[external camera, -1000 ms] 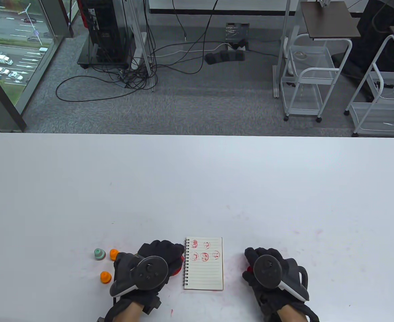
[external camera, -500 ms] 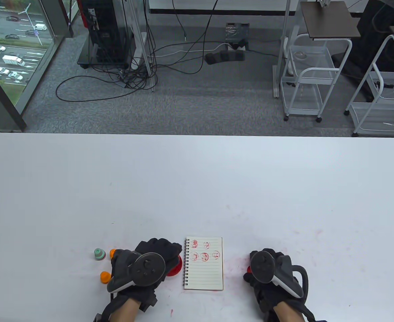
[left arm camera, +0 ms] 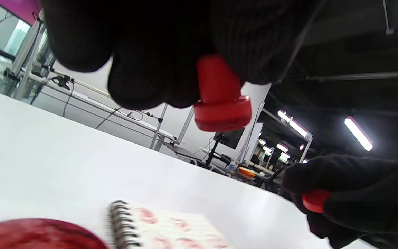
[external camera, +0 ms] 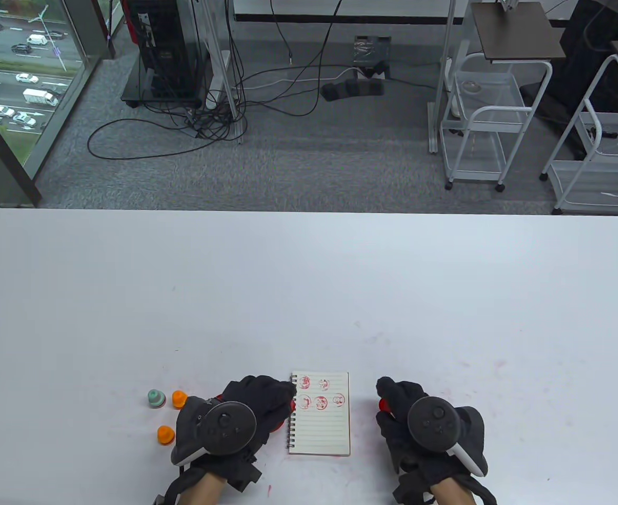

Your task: Stamp reward stamp onto notebook

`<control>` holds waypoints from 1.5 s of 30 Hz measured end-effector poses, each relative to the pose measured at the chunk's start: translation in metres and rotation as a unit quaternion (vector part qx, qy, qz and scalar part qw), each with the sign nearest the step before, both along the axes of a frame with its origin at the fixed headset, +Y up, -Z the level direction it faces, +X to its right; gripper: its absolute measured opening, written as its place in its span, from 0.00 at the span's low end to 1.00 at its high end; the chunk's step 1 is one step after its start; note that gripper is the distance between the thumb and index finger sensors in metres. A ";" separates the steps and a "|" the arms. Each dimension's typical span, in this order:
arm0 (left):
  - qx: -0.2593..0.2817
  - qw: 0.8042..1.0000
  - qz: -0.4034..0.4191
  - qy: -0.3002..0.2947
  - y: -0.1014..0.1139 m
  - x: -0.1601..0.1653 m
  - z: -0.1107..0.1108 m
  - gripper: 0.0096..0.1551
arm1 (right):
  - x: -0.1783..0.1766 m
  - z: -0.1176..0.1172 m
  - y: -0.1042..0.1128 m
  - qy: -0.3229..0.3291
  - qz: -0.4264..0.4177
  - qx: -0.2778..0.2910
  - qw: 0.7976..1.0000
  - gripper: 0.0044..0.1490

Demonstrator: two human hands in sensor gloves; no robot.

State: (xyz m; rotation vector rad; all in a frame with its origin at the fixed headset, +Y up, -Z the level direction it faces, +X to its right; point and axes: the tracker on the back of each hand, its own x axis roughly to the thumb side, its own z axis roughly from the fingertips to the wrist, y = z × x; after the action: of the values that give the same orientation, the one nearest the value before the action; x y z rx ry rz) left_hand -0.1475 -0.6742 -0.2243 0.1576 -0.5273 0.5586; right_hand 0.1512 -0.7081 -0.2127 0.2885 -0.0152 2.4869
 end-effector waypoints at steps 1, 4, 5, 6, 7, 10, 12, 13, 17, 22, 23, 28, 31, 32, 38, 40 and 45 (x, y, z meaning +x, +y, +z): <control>-0.001 1.000 0.015 -0.008 0.000 0.001 0.001 0.25 | 0.000 0.002 0.003 0.003 -0.013 0.008 1.000 0.37; -0.014 0.999 0.046 -0.025 -0.001 0.005 0.003 0.25 | 0.000 0.006 0.007 0.009 -0.070 0.010 0.997 0.36; -0.016 0.998 0.055 -0.029 -0.001 0.006 0.003 0.25 | 0.000 0.007 0.008 0.009 -0.090 0.005 0.996 0.36; -0.020 0.997 0.066 -0.032 -0.002 0.007 0.003 0.25 | 0.000 0.008 0.007 0.012 -0.118 -0.002 0.993 0.36; -0.027 0.996 0.078 -0.037 -0.003 0.009 0.004 0.25 | 0.000 0.009 0.006 0.017 -0.146 -0.005 0.989 0.35; -0.041 0.992 0.111 -0.047 -0.005 0.013 0.005 0.25 | -0.004 0.012 0.007 0.034 -0.175 0.002 0.984 0.35; -0.045 0.988 0.135 -0.051 -0.006 0.015 0.006 0.25 | -0.008 0.014 0.008 0.048 -0.169 0.015 0.984 0.36; -0.048 0.985 0.155 -0.052 -0.006 0.016 0.006 0.25 | -0.013 0.016 0.009 0.064 -0.161 0.018 0.985 0.38; -0.063 0.973 0.215 -0.054 -0.009 0.020 0.007 0.25 | -0.028 0.021 0.008 0.096 -0.153 0.017 0.984 0.43; -0.063 0.972 0.221 -0.056 -0.013 0.026 0.008 0.25 | -0.040 0.024 0.006 0.115 -0.174 0.010 0.978 0.46; -0.063 0.973 0.213 -0.059 -0.013 0.028 0.009 0.25 | -0.041 0.025 0.006 0.112 -0.184 0.007 0.976 0.46; -0.062 0.976 0.200 -0.064 -0.014 0.034 0.010 0.25 | -0.039 0.025 0.007 0.100 -0.205 0.011 0.973 0.46; -0.064 0.976 0.196 -0.066 -0.015 0.035 0.010 0.25 | -0.038 0.025 0.007 0.099 -0.205 0.015 0.974 0.46; -0.065 0.976 0.195 -0.066 -0.014 0.035 0.010 0.25 | -0.038 0.026 0.007 0.098 -0.205 0.016 0.974 0.46; -0.065 0.977 0.192 -0.068 -0.014 0.036 0.011 0.25 | -0.038 0.026 0.007 0.098 -0.200 0.017 0.975 0.45; -0.068 0.977 0.189 -0.074 -0.014 0.036 0.011 0.25 | -0.038 0.026 0.007 0.097 -0.200 0.018 0.975 0.45; -0.067 0.977 0.189 -0.075 -0.014 0.036 0.011 0.25 | -0.037 0.026 0.007 0.097 -0.203 0.015 0.974 0.45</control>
State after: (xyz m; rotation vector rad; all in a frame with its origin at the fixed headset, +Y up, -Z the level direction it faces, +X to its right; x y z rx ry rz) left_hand -0.1111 -0.6887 -0.2133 0.0875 -0.6084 0.9810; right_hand 0.1142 -0.7016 -0.1869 0.4893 -0.0287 2.0461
